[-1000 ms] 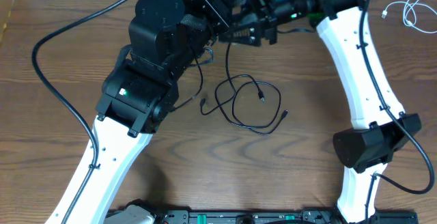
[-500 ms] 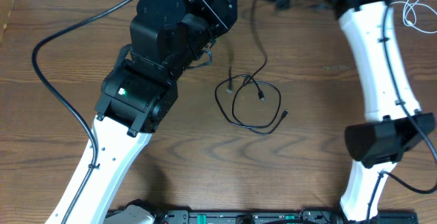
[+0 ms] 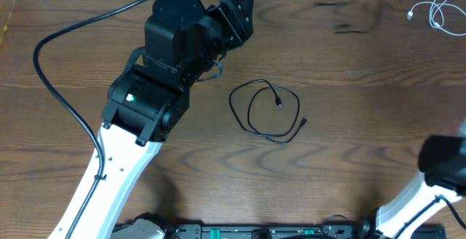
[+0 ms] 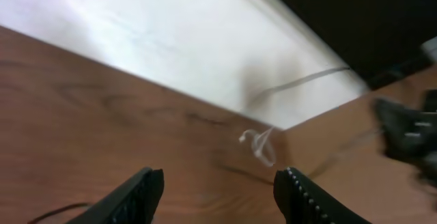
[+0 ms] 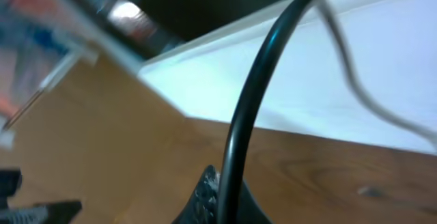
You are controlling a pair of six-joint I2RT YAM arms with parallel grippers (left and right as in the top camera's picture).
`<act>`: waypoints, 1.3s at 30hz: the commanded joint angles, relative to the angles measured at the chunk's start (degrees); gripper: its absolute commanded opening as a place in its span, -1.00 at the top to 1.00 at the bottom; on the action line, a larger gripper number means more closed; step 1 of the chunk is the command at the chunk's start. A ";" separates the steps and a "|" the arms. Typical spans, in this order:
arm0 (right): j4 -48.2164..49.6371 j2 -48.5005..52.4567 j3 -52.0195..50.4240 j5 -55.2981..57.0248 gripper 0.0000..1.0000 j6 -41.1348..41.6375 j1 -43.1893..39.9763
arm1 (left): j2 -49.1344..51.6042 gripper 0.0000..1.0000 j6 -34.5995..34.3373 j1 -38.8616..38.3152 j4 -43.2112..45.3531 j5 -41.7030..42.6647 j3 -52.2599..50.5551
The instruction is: Untangle cables
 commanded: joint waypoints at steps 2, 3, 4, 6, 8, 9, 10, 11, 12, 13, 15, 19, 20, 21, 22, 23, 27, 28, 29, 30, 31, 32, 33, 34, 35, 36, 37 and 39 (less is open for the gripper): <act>-8.70 -1.75 0.35 7.04 0.97 -1.97 -7.21 | -0.61 -0.15 7.67 0.00 -3.80 -0.81 0.52; -10.45 -1.75 0.35 9.46 0.97 -2.73 -8.57 | -0.57 -0.15 8.28 0.00 -4.44 -0.81 0.52; -12.28 -1.75 0.35 12.37 0.97 -3.41 -9.99 | -0.52 -0.15 9.16 0.00 -4.94 -0.83 0.52; -15.17 -1.75 0.35 18.25 0.97 -4.22 -12.31 | -0.48 -0.15 10.29 0.00 -5.73 -1.03 0.52; -17.59 -1.75 0.35 26.40 0.98 -4.22 -14.60 | -0.48 -0.15 10.36 0.00 -6.21 -1.03 0.52; -18.29 -1.68 0.35 30.21 0.98 -4.20 -15.34 | -0.48 -0.15 10.36 0.00 -6.34 -1.03 0.52; -18.95 -1.42 0.33 38.32 0.98 -4.20 -16.41 | -0.46 -0.15 10.36 0.00 -6.56 -1.03 0.52; -18.93 -1.20 0.33 41.86 0.98 -4.20 -16.79 | -0.46 -0.15 10.36 -0.02 -6.78 -1.01 0.52; -18.73 -0.76 0.33 46.12 0.98 -4.20 -17.18 | -0.46 -0.15 10.36 -0.02 -7.15 -1.01 0.52; -18.45 -0.37 0.33 49.09 0.98 -4.20 -17.42 | -0.46 -0.15 10.36 -0.02 -7.61 -1.01 0.52; -17.09 0.74 0.31 54.47 0.98 -4.94 -17.79 | -0.44 -0.15 10.36 -0.02 -8.59 -1.01 0.52; -11.41 3.61 0.28 58.53 0.98 -7.10 -18.32 | -0.31 -0.15 10.36 0.00 -9.42 -1.01 0.42; -10.03 4.33 0.28 58.82 0.98 -7.17 -18.38 | -0.26 -0.15 10.36 -0.02 -9.51 -1.01 0.42; -8.48 5.09 0.28 58.99 0.98 -7.19 -18.43 | -0.26 -0.15 10.36 -0.02 -9.55 -0.98 0.42; -7.30 5.73 0.28 58.97 0.98 -7.19 -18.45 | -0.24 -0.15 10.36 -0.02 -9.68 -0.98 0.42; -5.44 7.34 0.28 58.97 0.98 -7.19 -18.43 | -0.24 -0.15 10.34 -0.02 -9.92 -0.98 0.42; -5.49 10.75 0.28 58.95 0.98 -7.17 -18.40 | 0.17 -0.15 10.32 -0.02 -9.94 -0.98 0.42; -6.32 11.80 0.28 58.93 0.97 -7.15 -18.38 | 0.31 -0.15 10.34 -0.02 -9.94 -0.98 0.42; -7.15 12.68 0.28 58.93 0.95 -7.15 -18.36 | 0.42 -0.15 10.34 -0.02 -9.97 -0.96 0.42; -8.20 13.70 0.28 58.93 0.79 -7.13 -18.25 | 0.50 -0.15 10.34 -0.02 -9.97 -0.96 0.42; -9.14 14.56 0.28 58.90 0.21 -6.95 -18.18 | 0.59 -0.15 10.34 -0.02 -9.94 -0.96 0.42; -10.21 15.32 0.28 58.93 -0.87 -6.14 -18.12 | 0.68 -0.15 10.32 -0.02 -9.94 -0.96 0.42; -11.08 16.00 0.28 58.93 -0.98 -4.76 -18.12 | 0.79 -0.15 10.34 -0.02 -9.94 -0.98 0.42; -11.91 16.63 0.28 58.51 -0.99 -3.06 -18.12 | 1.01 -0.15 10.34 -0.02 -9.94 -0.96 0.42; -12.72 17.03 0.28 57.99 -0.98 -1.99 -18.18 | 1.07 -0.15 10.34 -0.02 -9.97 -0.96 0.42; -13.60 17.20 0.28 57.02 -0.99 -1.55 -18.18 | 1.38 -0.15 10.36 -0.02 -9.97 -0.96 0.42; -14.51 17.16 0.31 55.06 -0.99 -1.55 -18.16 | 1.75 -0.15 10.34 -0.07 -10.14 -0.92 0.42; -15.21 16.68 0.37 52.61 -0.99 -1.55 -18.16 | 2.14 -0.15 10.36 -0.07 -10.36 -0.72 0.42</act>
